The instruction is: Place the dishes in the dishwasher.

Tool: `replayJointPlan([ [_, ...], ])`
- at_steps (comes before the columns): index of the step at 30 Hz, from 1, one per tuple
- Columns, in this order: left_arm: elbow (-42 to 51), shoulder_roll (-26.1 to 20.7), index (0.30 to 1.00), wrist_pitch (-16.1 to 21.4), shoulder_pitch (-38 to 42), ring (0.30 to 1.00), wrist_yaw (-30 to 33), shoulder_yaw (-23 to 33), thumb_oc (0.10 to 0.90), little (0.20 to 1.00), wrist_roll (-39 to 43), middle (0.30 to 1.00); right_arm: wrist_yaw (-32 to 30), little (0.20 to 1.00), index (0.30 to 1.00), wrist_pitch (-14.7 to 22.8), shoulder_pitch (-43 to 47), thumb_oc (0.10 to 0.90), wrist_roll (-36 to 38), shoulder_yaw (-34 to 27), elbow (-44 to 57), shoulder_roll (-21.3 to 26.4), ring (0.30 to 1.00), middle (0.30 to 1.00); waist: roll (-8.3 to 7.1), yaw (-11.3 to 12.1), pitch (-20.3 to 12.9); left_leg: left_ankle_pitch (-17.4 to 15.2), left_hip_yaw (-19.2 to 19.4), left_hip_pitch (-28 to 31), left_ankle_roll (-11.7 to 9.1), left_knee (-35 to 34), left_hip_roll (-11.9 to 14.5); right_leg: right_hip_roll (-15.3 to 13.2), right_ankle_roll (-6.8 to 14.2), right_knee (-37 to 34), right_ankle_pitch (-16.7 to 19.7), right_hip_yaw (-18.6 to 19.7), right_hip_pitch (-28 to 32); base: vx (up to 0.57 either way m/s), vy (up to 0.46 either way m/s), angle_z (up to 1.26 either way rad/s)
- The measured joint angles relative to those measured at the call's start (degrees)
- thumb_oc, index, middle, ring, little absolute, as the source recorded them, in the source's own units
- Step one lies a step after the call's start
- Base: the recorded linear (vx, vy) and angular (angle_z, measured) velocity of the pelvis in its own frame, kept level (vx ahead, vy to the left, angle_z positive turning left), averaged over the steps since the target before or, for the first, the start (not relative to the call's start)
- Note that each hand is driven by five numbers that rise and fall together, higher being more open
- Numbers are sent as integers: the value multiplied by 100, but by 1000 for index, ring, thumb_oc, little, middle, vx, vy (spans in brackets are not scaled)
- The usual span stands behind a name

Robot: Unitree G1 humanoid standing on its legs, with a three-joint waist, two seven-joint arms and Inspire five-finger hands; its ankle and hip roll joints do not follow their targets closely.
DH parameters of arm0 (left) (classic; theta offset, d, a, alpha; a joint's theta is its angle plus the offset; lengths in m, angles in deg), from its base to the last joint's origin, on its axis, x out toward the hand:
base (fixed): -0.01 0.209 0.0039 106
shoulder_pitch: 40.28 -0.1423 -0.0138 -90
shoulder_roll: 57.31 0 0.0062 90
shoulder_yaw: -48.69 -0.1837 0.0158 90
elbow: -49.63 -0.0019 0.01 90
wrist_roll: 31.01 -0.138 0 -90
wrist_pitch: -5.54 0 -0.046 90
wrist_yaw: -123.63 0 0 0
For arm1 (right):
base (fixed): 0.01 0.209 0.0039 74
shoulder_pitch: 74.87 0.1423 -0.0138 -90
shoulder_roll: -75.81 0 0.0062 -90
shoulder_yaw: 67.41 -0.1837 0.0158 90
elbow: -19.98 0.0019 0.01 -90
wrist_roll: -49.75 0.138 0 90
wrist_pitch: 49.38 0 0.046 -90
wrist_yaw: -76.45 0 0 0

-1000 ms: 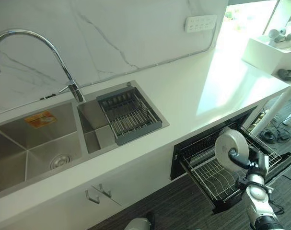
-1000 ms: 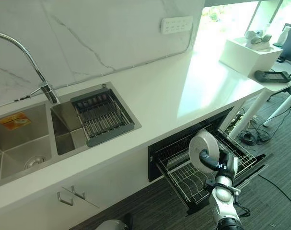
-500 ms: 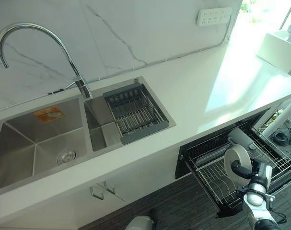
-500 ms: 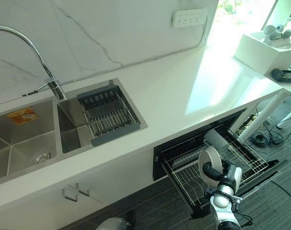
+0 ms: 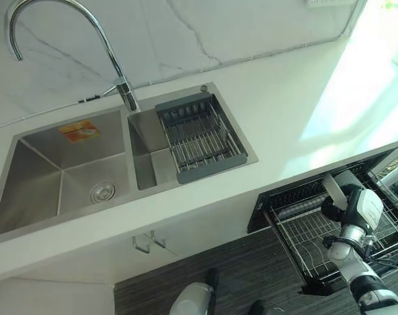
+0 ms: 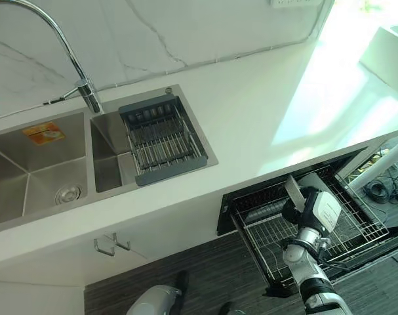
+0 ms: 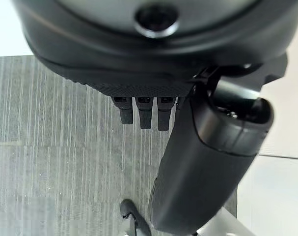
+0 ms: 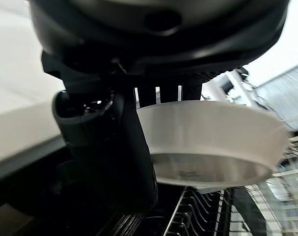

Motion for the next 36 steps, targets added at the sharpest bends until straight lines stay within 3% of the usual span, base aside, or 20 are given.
replayJointPlan([
  [5,30,0,900,9,18,900,-10,-16,800,900,-2,900,-335,300,300,-463,44,400,-603,347,-31,105,300,300,155,9,141,51,-39,-17,22,-4,-53,-59,24,40,-31,-26,-17,-42,32,5],
  [7,215,-11,900,58,153,900,-38,-129,800,900,5,900,-486,300,300,-706,416,400,-696,561,-115,248,300,300,270,10,420,190,-35,-302,28,28,-48,-102,-16,280,-58,13,-439,-213,20,0],
  [12,278,-34,900,139,552,900,-113,-378,800,900,185,900,-560,300,300,-783,1164,400,-751,986,-508,270,300,300,492,37,951,408,-51,-637,-33,-21,-10,-116,-129,525,-31,28,-909,-123,-18,1],
  [19,403,-41,900,381,961,900,-100,-686,800,900,525,900,-901,300,300,-1281,1711,400,-616,1183,-776,78,300,300,488,45,1357,574,-47,-1061,-50,-29,42,-86,-227,673,25,65,-1407,-135,-25,-2],
  [28,441,-41,900,498,1202,900,-62,-864,800,900,905,900,-1050,300,300,-1362,1842,400,-395,1245,-880,-138,300,300,509,30,1384,696,-27,-1187,-22,-119,54,-78,-254,697,55,91,-1608,-76,8,-1],
  [29,441,-41,900,499,1203,900,-63,-872,800,900,907,900,-1063,556,556,-1386,1876,571,-346,1244,-941,-165,556,556,509,30,1384,696,-25,-1186,-22,-118,54,-78,-256,696,56,93,-1608,-36,44,-2],
  [30,440,-41,900,499,1203,900,-65,-879,800,900,909,900,-1068,900,900,-1493,1904,800,-221,1242,-979,-177,900,900,510,21,1384,696,-9,-1183,-21,-119,55,-80,-258,696,60,107,-1613,-36,41,-4],
  [36,412,-39,900,503,1213,900,-61,-1055,800,900,1128,900,-1244,900,900,-1972,1957,800,652,992,-1447,-512,900,900,514,14,1383,681,78,-1179,-5,-189,56,-77,-254,695,113,193,-1684,-34,0,-6],
])
